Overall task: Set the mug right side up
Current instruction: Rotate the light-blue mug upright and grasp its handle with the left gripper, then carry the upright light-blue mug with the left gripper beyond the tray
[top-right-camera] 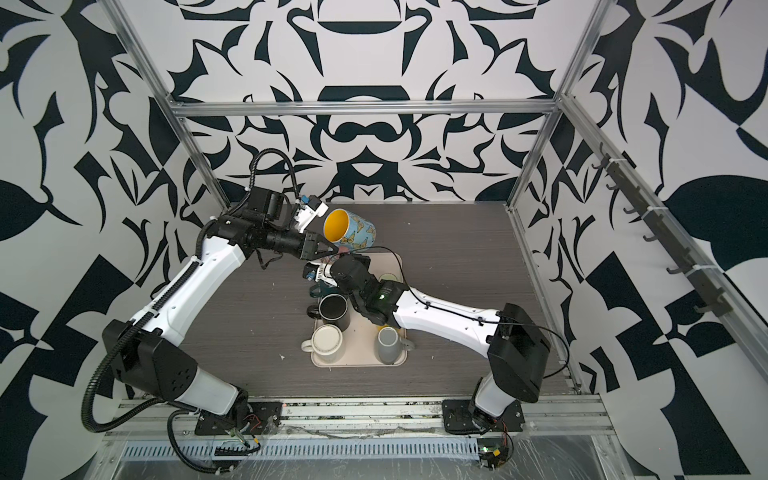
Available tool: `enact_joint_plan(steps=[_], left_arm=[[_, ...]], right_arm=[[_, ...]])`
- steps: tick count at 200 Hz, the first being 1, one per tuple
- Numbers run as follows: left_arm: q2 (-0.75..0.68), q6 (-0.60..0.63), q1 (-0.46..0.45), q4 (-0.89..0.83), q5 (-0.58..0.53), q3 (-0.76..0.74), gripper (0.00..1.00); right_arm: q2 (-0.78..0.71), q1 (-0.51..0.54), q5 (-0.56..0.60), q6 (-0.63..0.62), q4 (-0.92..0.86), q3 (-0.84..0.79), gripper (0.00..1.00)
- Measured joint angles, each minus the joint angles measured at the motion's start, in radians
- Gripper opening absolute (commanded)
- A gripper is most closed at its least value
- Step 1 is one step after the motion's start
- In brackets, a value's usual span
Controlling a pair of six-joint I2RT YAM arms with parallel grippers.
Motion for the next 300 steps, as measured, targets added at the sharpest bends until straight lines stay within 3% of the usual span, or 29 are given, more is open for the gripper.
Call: enact_joint_plan(steps=[92,173,213,258,289,300], left_arm=[[0.103,-0.075,-0.053,0.069,-0.056,0.092,0.00],[0.246,-0.103,-0.074,0.071,-0.075,0.242,0.00],[0.303,-0.103,-0.076,0.066,-0.089,0.294,0.00],[0.362,-0.121,-0.076,0.092,-0.123,0.340,0.00],[0.403,-0.136,-0.076,0.134,-0.162,0.366,0.00],[0.415,-0.148,-0.074,0.136,-0.177,0.375,0.00]], right_arm=[[-0.020,-0.079,0.003,-0.003,0.030,-0.040,0.00],[-0.021,-0.191,-0.078,-0.016,0.036,-0.047,0.00],[0.002,-0.227,-0.111,-0.014,0.050,-0.047,0.05],[0.035,-0.253,-0.137,0.037,0.087,-0.047,0.18],[0.035,-0.256,-0.154,0.100,0.132,-0.046,0.19],[0.035,-0.264,-0.151,0.100,0.133,-0.046,0.15]])
